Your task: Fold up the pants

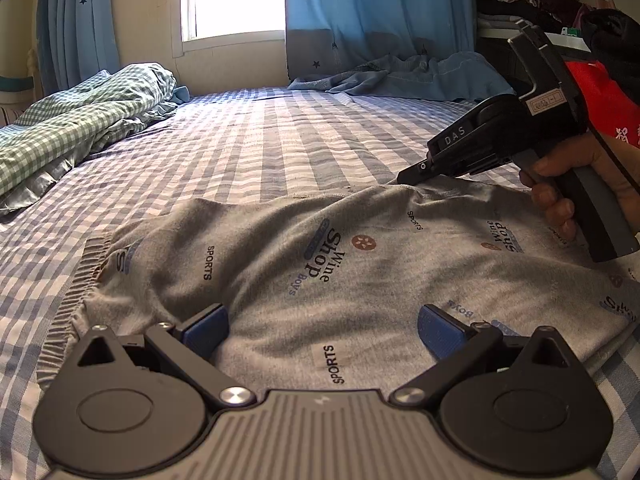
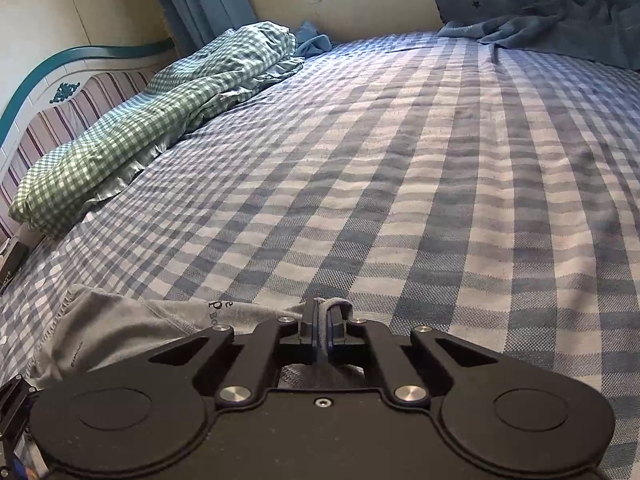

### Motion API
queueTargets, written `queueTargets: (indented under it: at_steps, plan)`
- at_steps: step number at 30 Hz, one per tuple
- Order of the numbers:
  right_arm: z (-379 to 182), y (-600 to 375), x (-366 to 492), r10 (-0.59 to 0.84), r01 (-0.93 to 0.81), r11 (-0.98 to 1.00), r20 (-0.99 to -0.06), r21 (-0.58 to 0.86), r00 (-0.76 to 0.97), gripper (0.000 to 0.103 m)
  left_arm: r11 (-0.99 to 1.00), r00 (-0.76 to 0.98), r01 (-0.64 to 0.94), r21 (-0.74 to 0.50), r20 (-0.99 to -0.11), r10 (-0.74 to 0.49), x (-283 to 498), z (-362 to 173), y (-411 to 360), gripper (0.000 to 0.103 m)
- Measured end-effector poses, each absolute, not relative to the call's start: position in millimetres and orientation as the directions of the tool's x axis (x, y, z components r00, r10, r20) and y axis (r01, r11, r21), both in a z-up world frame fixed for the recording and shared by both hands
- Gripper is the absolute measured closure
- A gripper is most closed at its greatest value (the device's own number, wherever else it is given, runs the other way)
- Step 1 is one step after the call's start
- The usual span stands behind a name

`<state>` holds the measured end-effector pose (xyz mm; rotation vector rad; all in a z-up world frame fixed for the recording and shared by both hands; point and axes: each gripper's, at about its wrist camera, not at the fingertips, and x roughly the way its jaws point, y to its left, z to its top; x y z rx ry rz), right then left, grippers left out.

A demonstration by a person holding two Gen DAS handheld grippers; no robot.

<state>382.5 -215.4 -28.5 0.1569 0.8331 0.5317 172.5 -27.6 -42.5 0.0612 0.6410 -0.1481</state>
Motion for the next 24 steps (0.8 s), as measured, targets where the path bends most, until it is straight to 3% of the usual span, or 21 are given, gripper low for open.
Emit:
queueTargets:
  at_steps: [1, 2, 4, 6, 8, 13, 18, 24]
  plan:
    - [-26.7, -220.0, 380.0, 0.508, -0.378, 0.859, -0.657, 0.344, 0.557, 0.080, 0.988, 0.792, 0.157, 0.000, -0.597, -0.126, 172.1, -40.5, -25.9, 0.000]
    - [-22.7, -225.0, 375.0, 0.488, -0.363, 0.872, -0.651, 0.329, 0.581, 0.055, 0.987, 0.794, 0.162, -0.005, -0.593, -0.133, 171.4, -37.2, -24.4, 0.000]
    - [-10.3, -231.4, 358.3, 0.420, -0.351, 0.905, -0.635, 0.240, 0.648, 0.030, 0.987, 0.817, 0.164, -0.001, -0.561, -0.136, 169.5, -28.5, -20.3, 0.000]
    - [2.8, -237.7, 334.0, 0.377, -0.363, 0.920, -0.590, 0.150, 0.714, 0.028, 0.992, 0.851, 0.119, 0.044, -0.518, -0.079, 172.6, -19.9, -17.3, 0.000]
    - [9.7, -240.8, 305.5, 0.324, -0.354, 0.934, -0.551, 0.056, 0.769, 0.012, 0.995, 0.866, 0.049, 0.090, -0.500, 0.003, 184.9, -12.7, -15.5, 0.000]
    - [-10.4, -231.9, 245.9, 0.142, -0.291, 0.928, -0.501, -0.232, 0.854, 0.007, 0.976, 0.786, -0.089, 0.198, -0.588, 0.191, 233.5, -28.3, -4.2, 0.000]
    - [-38.0, -253.7, 206.0, -0.047, -0.191, 0.839, -0.418, -0.510, 0.907, 0.006, 0.987, 0.770, -0.098, 0.126, -0.619, 0.156, 237.3, -33.5, 13.3, 0.000]
    - [-43.2, -360.0, 171.1, -0.261, 0.022, 0.860, -0.403, -0.509, 0.877, 0.001, 0.976, 0.773, -0.099, 0.196, -0.603, 0.199, 234.9, -34.4, 4.8, 0.000]
